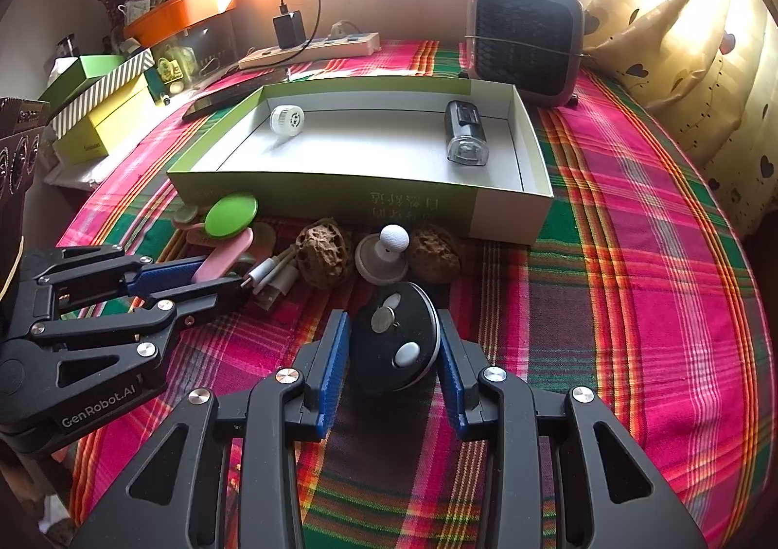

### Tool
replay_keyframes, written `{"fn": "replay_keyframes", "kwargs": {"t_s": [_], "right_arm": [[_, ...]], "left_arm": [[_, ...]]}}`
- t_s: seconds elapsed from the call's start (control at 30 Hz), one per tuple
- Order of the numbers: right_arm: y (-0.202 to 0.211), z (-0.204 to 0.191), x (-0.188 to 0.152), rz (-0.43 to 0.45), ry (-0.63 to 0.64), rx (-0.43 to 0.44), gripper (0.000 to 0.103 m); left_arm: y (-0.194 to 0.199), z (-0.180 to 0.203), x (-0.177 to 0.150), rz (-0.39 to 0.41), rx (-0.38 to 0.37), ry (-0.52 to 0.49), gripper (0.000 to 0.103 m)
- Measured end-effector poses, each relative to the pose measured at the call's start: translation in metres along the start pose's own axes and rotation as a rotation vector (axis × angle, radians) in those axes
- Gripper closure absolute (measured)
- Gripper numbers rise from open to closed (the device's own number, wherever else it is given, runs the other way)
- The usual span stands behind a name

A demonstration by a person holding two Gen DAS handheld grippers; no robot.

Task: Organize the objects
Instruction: 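Close left gripper on the pink clip while right gripper grasps the black button disc, then lift and carry the pink clip with left gripper while right gripper carries the black disc into the box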

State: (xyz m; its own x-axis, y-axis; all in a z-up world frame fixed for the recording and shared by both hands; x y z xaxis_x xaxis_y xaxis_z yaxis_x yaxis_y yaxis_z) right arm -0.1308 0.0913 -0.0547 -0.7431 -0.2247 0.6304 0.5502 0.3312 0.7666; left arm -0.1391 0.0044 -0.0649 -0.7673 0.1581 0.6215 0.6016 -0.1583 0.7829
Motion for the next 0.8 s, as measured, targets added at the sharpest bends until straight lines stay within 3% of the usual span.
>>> {"fn": "replay_keyframes", "kwargs": {"t_s": [0.8], "right_arm": [[0.0077,0.0012,0.0028,0.020,-0.003,0.000,0.067]], "left_arm": [[0.0064,-0.0002,-0.0012,0.018,0.006,0.008,0.088]]}}
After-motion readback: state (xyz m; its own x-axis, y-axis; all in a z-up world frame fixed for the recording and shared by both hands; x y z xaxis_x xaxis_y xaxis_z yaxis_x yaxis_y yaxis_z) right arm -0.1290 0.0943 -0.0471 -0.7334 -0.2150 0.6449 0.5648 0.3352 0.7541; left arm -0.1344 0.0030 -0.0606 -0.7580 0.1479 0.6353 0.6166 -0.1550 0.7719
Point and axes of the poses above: each gripper's, at about its wrist camera, not at the fingertips, and y roughly against the way its jaws point, z to its right, x to its top, the point moved 9 cm from there along -y, roughly the way its jaws point, and after that the axes turned 4 degrees about x, right-handed, at the moved point
